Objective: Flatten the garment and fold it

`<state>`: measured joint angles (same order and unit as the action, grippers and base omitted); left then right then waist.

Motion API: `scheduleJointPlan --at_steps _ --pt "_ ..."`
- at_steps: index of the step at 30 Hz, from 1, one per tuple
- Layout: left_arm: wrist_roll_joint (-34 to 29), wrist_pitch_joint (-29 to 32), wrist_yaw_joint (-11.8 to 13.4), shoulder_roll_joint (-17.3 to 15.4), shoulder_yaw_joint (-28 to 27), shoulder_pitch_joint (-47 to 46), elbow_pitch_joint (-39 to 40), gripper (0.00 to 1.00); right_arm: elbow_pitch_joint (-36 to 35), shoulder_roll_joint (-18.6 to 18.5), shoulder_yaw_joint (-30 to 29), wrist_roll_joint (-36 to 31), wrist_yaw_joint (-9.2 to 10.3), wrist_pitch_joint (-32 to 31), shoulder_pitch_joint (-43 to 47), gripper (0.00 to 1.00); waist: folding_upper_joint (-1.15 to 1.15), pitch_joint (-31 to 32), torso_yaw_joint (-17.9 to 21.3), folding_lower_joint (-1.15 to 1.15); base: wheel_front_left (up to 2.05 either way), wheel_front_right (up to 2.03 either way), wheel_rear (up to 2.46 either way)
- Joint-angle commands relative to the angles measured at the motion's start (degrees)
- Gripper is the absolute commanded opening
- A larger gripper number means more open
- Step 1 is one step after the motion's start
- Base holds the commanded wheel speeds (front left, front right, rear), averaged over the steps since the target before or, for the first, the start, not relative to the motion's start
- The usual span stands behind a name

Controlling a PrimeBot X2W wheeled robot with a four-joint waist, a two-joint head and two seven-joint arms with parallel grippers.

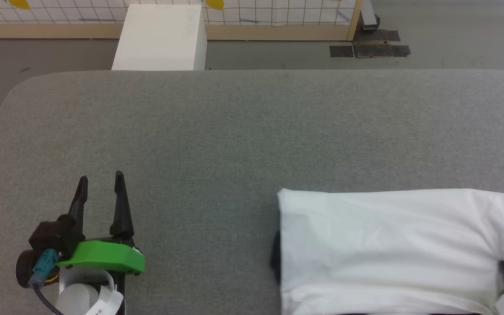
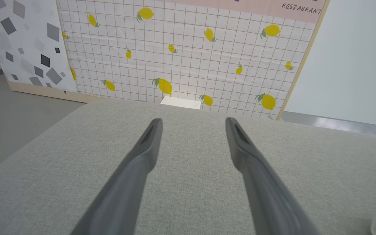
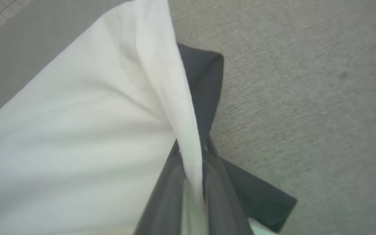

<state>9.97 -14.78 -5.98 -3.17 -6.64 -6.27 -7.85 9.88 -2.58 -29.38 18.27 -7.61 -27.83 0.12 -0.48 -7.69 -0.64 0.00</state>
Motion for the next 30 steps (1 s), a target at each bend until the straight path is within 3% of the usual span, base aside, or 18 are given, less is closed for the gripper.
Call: scheduleJointPlan --at_steps 1,5,10,20,21,25,30 --pt "-0.4 -0.2 -0.3 0.3 -0.2 -0.5 0.0 1.00 -1.1 -0.3 -1.9 -1.9 0.12 0.6 0.4 0.00 0.47 0.0 0.1 0.00 0.00 0.00 0.00" --pt "-0.4 -0.2 -0.3 0.3 -0.4 -0.3 0.0 1.00 -4.0 -0.3 -3.5 -4.2 0.12 -0.3 0.8 0.00 0.47 -0.1 0.6 0.00 0.00 0.00 0.00" --pt "-0.5 -0.2 -0.4 0.3 -0.4 -0.3 -0.3 1.00 -11.1 -0.3 1.4 -4.5 0.12 -2.7 3.0 0.00 0.47 0.1 0.8 0.00 0.00 0.00 0.00" --pt "-0.6 -0.2 -0.6 0.3 0.4 -0.8 -0.9 1.00 -33.1 -0.3 22.5 -3.2 0.12 -12.8 9.2 0.00 0.47 0.4 0.2 0.00 0.00 0.00 0.00" --pt "-0.5 -0.2 -0.6 0.3 0.8 -0.9 -1.2 1.00 -36.1 -0.3 30.2 -4.3 0.12 -14.8 8.2 0.00 0.47 0.3 -0.1 0.00 0.00 0.00 0.00" --pt "-0.1 -0.2 -0.5 0.3 1.6 -1.4 -1.4 1.00 -33.2 -0.3 39.3 -6.9 0.12 -16.4 4.4 0.00 0.47 -0.2 -1.0 0.00 0.00 0.00 0.00" --pt "0.1 -0.2 -0.4 0.3 2.2 -2.1 -1.4 1.00 -25.5 -0.3 44.5 -7.1 0.12 -16.9 0.7 0.00 0.47 -1.3 -1.9 0.00 0.00 0.00 0.00"
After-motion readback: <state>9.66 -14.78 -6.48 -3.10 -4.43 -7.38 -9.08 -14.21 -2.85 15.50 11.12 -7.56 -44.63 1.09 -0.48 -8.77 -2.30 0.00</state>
